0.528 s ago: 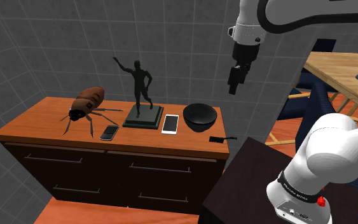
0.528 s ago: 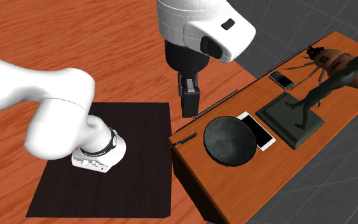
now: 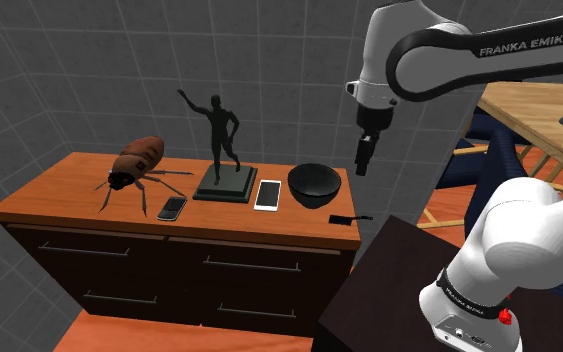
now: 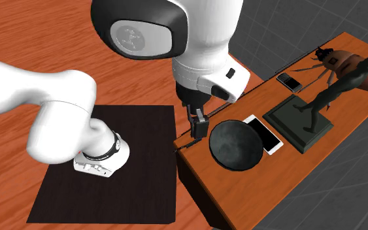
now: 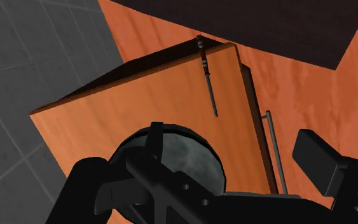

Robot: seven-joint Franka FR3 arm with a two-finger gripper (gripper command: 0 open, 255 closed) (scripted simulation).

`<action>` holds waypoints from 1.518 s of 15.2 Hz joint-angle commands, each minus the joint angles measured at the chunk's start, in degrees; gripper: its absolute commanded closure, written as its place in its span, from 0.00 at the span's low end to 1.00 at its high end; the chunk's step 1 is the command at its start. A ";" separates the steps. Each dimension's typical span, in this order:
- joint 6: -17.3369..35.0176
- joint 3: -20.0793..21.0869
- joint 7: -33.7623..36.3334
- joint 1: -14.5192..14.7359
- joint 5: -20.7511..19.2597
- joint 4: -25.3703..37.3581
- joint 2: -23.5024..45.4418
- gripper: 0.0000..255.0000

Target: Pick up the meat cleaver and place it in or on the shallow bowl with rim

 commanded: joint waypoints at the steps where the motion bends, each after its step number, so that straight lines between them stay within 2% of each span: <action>1: 3.88 -0.84 -2.68 0.78 -0.31 -2.99 1.48 0.00; 11: 23.82 -5.19 -15.84 3.94 -2.11 -13.34 14.34 0.00; 18: 31.41 -5.59 -15.89 3.93 -2.32 -16.11 19.16 0.00; 23: 32.07 -5.62 -15.90 3.93 -2.32 -16.31 19.62 0.00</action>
